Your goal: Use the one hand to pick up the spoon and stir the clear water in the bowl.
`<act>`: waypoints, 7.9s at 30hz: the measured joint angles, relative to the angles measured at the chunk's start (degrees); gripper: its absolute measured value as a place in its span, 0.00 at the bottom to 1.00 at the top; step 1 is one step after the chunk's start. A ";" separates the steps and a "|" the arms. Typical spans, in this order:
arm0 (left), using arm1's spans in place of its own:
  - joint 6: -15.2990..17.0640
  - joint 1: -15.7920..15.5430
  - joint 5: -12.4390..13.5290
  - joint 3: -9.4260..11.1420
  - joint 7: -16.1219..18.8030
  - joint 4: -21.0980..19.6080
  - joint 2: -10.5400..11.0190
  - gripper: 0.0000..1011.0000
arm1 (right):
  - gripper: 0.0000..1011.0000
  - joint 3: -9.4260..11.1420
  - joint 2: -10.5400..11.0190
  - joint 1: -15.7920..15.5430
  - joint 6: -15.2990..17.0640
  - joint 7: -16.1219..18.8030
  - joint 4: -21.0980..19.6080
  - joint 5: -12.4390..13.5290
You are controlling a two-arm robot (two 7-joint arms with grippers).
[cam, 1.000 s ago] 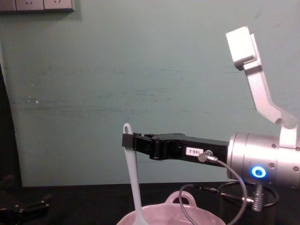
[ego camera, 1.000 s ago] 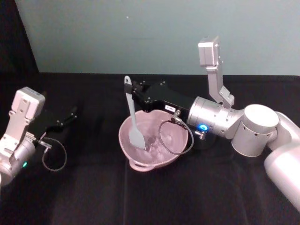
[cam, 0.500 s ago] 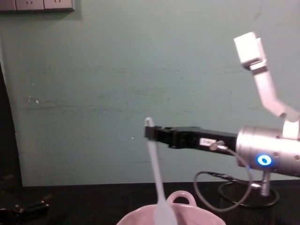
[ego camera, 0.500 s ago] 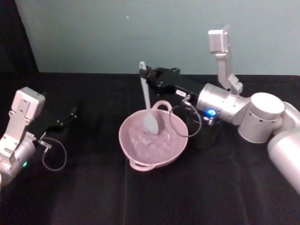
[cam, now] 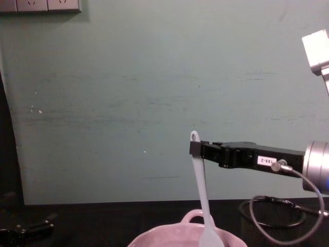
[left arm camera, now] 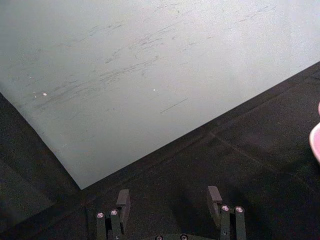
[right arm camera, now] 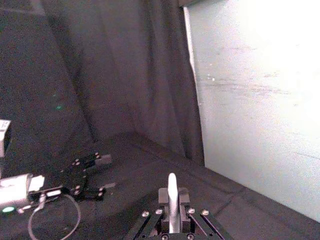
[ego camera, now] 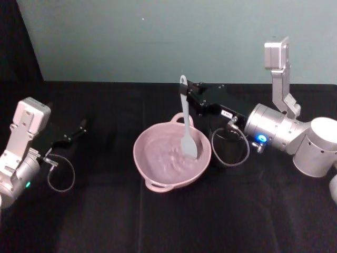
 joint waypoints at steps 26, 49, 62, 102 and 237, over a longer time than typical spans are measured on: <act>0.00 0.00 0.00 0.00 0.00 0.00 0.00 1.00 | 0.12 -4.79 -6.63 4.52 -1.94 4.02 6.34 0.65; 0.00 0.00 0.00 0.00 0.00 0.00 0.00 1.00 | 0.12 0.51 -5.65 6.01 -4.65 2.95 12.43 0.75; 0.00 0.00 0.00 0.00 0.00 0.00 0.00 1.00 | 0.12 1.86 -1.61 -0.34 -2.65 0.48 3.07 0.92; 0.00 0.00 0.00 0.00 0.00 0.00 0.00 1.00 | 0.12 -1.68 -10.19 8.74 -6.35 4.49 17.17 -0.90; 0.00 0.00 0.00 0.00 0.00 0.00 0.00 1.00 | 0.12 1.42 -4.71 3.51 -3.43 1.46 8.85 0.79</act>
